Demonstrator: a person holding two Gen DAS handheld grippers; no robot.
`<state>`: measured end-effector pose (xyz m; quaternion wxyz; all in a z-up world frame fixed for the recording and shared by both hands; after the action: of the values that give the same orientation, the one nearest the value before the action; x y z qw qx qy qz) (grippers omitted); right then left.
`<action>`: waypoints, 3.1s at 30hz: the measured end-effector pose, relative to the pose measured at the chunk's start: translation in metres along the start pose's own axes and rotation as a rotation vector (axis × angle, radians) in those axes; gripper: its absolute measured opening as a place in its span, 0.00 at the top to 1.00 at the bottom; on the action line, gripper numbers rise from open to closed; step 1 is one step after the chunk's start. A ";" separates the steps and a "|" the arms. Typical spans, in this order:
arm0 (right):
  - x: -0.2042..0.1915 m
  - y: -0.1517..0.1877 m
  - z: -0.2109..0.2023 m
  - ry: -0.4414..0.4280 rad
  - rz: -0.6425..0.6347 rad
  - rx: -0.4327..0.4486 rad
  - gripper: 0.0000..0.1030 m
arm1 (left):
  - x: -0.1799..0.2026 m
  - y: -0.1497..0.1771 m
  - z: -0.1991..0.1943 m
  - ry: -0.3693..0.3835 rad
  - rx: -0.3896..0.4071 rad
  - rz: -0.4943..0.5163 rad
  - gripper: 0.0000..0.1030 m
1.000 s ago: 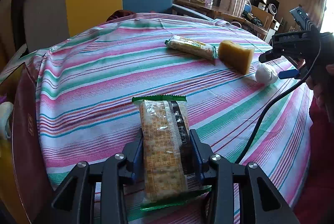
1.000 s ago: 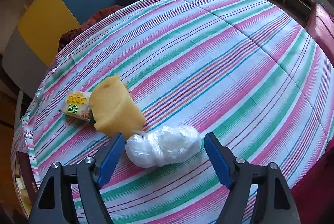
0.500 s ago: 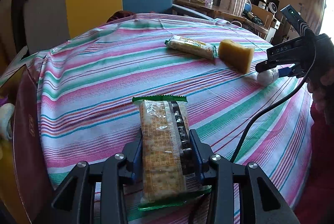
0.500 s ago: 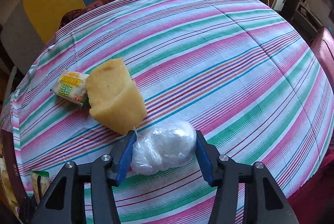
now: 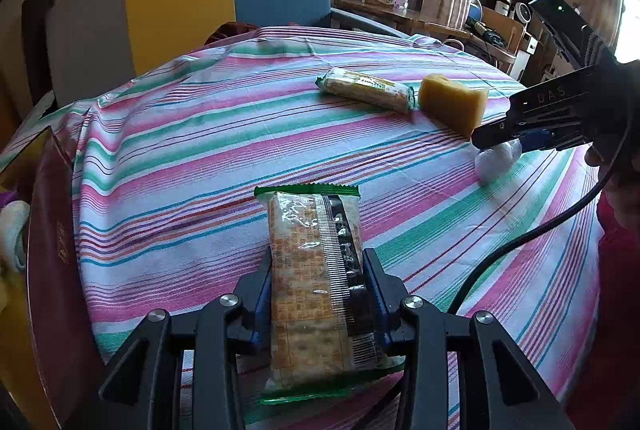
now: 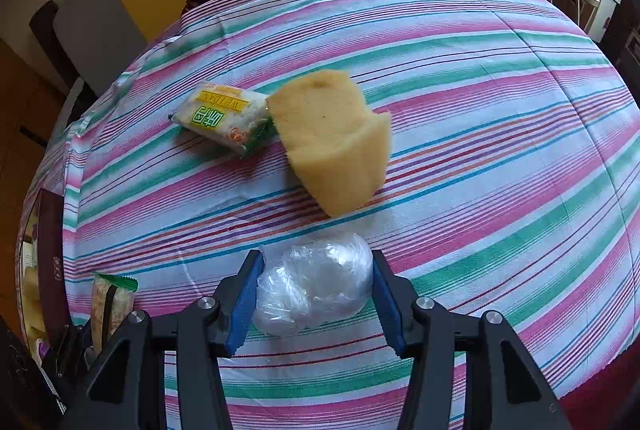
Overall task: Organize objects
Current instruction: 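Hold the cracker packet with the left tool while the right tool grasps the white plastic bag, then carry the cracker packet into the gold tray and open the left tool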
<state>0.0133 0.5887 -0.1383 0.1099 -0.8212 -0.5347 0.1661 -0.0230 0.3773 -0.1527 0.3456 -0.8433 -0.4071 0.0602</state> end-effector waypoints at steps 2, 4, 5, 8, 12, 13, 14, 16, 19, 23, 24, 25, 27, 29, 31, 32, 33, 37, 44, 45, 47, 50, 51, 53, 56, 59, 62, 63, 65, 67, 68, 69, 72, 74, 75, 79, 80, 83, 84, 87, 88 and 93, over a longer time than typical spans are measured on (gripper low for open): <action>-0.001 0.001 0.000 0.003 -0.009 -0.001 0.48 | 0.000 0.001 0.000 -0.002 0.001 0.001 0.60; -0.001 0.001 0.000 0.006 -0.015 -0.001 0.48 | 0.000 0.001 -0.001 -0.002 0.002 0.003 0.61; -0.002 0.001 0.000 0.009 -0.020 -0.001 0.48 | 0.000 0.001 -0.001 -0.002 0.002 0.002 0.61; -0.004 0.000 0.001 0.016 -0.039 0.001 0.49 | 0.000 0.001 -0.001 0.001 0.001 -0.002 0.62; -0.006 -0.002 0.003 0.017 -0.041 0.003 0.49 | -0.002 0.000 -0.004 -0.001 0.003 -0.015 0.63; -0.006 -0.003 0.004 0.017 -0.042 0.003 0.49 | -0.003 -0.001 -0.006 -0.007 0.004 -0.016 0.63; -0.007 -0.004 0.005 0.018 -0.044 0.003 0.49 | -0.003 -0.001 -0.008 -0.011 0.005 -0.015 0.63; -0.008 -0.005 0.006 0.022 -0.051 0.004 0.49 | -0.003 -0.002 -0.016 -0.016 0.018 -0.009 0.63; -0.010 -0.006 0.007 0.030 -0.063 0.007 0.49 | -0.005 -0.008 -0.031 -0.012 0.041 -0.017 0.63; -0.010 -0.006 0.007 0.037 -0.071 0.009 0.49 | -0.006 -0.018 -0.055 -0.001 0.083 -0.025 0.63; -0.010 -0.006 0.007 0.039 -0.070 0.005 0.49 | -0.006 -0.020 -0.062 0.001 0.096 -0.027 0.63; -0.010 -0.006 0.007 0.039 -0.070 0.005 0.49 | -0.007 -0.022 -0.068 0.003 0.105 -0.028 0.63; -0.009 -0.006 0.007 0.040 -0.071 0.005 0.49 | -0.008 -0.024 -0.078 0.004 0.119 -0.034 0.63; -0.009 -0.006 0.007 0.043 -0.072 0.006 0.49 | -0.011 -0.027 -0.088 0.004 0.135 -0.037 0.63; -0.008 -0.006 0.006 0.047 -0.073 0.007 0.49 | -0.016 -0.028 -0.096 0.002 0.144 -0.046 0.63; -0.008 -0.006 0.007 0.049 -0.073 0.007 0.49 | -0.018 -0.029 -0.100 0.000 0.148 -0.051 0.63; -0.008 -0.006 0.007 0.051 -0.073 0.008 0.49 | -0.021 -0.029 -0.104 -0.005 0.154 -0.055 0.63; -0.008 -0.006 0.006 0.059 -0.075 0.009 0.49 | -0.038 -0.028 -0.115 -0.028 0.163 -0.081 0.63; -0.009 -0.005 0.007 0.073 -0.083 0.010 0.49 | -0.078 -0.023 -0.135 -0.085 0.173 -0.139 0.63; -0.009 -0.005 0.006 0.074 -0.084 0.010 0.49 | -0.084 -0.023 -0.138 -0.090 0.173 -0.147 0.63; -0.010 -0.004 0.006 0.080 -0.086 0.010 0.49 | -0.101 -0.019 -0.145 -0.109 0.169 -0.169 0.63; -0.010 -0.004 0.006 0.087 -0.092 0.011 0.49 | -0.133 -0.010 -0.157 -0.120 0.148 -0.232 0.63; -0.010 -0.004 0.005 0.088 -0.092 0.011 0.49 | -0.149 -0.005 -0.162 -0.127 0.133 -0.265 0.63; -0.011 -0.004 0.005 0.090 -0.093 0.011 0.49 | -0.173 0.006 -0.169 -0.137 0.111 -0.315 0.63; -0.011 -0.003 0.004 0.094 -0.095 0.012 0.49 | -0.210 0.025 -0.177 -0.183 0.089 -0.364 0.63; -0.011 -0.003 0.003 0.097 -0.099 0.013 0.49 | -0.237 0.041 -0.179 -0.224 0.056 -0.398 0.63; -0.012 -0.003 0.003 0.100 -0.102 0.014 0.49 | -0.252 0.051 -0.173 -0.248 0.021 -0.426 0.63; -0.012 -0.003 0.003 0.100 -0.103 0.014 0.49 | -0.255 0.054 -0.170 -0.256 0.011 -0.434 0.63; -0.012 -0.004 0.003 0.100 -0.103 0.014 0.49 | -0.258 0.058 -0.162 -0.255 -0.014 -0.446 0.63; -0.012 -0.003 0.003 0.100 -0.103 0.015 0.49 | -0.258 0.062 -0.155 -0.254 -0.043 -0.445 0.63; -0.012 -0.003 0.003 0.101 -0.103 0.015 0.49 | -0.258 0.064 -0.153 -0.254 -0.051 -0.443 0.63; -0.012 -0.003 0.004 0.102 -0.103 0.015 0.49 | -0.257 0.065 -0.150 -0.257 -0.058 -0.436 0.63; -0.012 -0.003 0.004 0.103 -0.104 0.016 0.49 | -0.258 0.065 -0.143 -0.281 -0.076 -0.433 0.63; -0.012 -0.003 0.004 0.104 -0.103 0.016 0.49 | -0.259 0.067 -0.142 -0.284 -0.078 -0.433 0.63; -0.012 -0.003 0.004 0.104 -0.104 0.016 0.49 | -0.259 0.068 -0.141 -0.286 -0.081 -0.431 0.63; -0.013 -0.004 0.004 0.107 -0.103 0.016 0.49 | -0.263 0.071 -0.139 -0.289 -0.083 -0.445 0.61; -0.012 -0.003 0.003 0.109 -0.103 0.016 0.49 | -0.263 0.071 -0.139 -0.290 -0.082 -0.447 0.61; -0.013 -0.004 0.004 0.114 -0.106 0.016 0.49 | -0.263 0.069 -0.144 -0.299 -0.061 -0.443 0.57; -0.013 -0.004 0.003 0.117 -0.108 0.017 0.49 | -0.263 0.069 -0.147 -0.301 -0.048 -0.442 0.56; -0.015 -0.005 0.001 0.125 -0.118 0.026 0.49 | -0.264 0.066 -0.157 -0.307 -0.015 -0.444 0.55; -0.016 -0.006 -0.001 0.126 -0.121 0.034 0.49 | -0.265 0.064 -0.159 -0.310 -0.005 -0.445 0.55; -0.053 0.000 -0.023 0.071 -0.187 0.085 0.49 | -0.267 0.059 -0.186 -0.370 0.084 -0.438 0.49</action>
<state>0.0021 0.5403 -0.1087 0.1786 -0.7677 -0.5972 0.1485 -0.0903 0.0588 -0.0977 0.3050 -0.6950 -0.6327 0.1539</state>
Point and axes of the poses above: each gripper's, at about its wrist camera, not at the fingertips, and z roughly the way its jaws point, x to its right, y to its underside, the point moved 7 cm from there along z, roughly the way its jaws point, and after that the axes turned 10 degrees about -z, right-handed, at the moved point
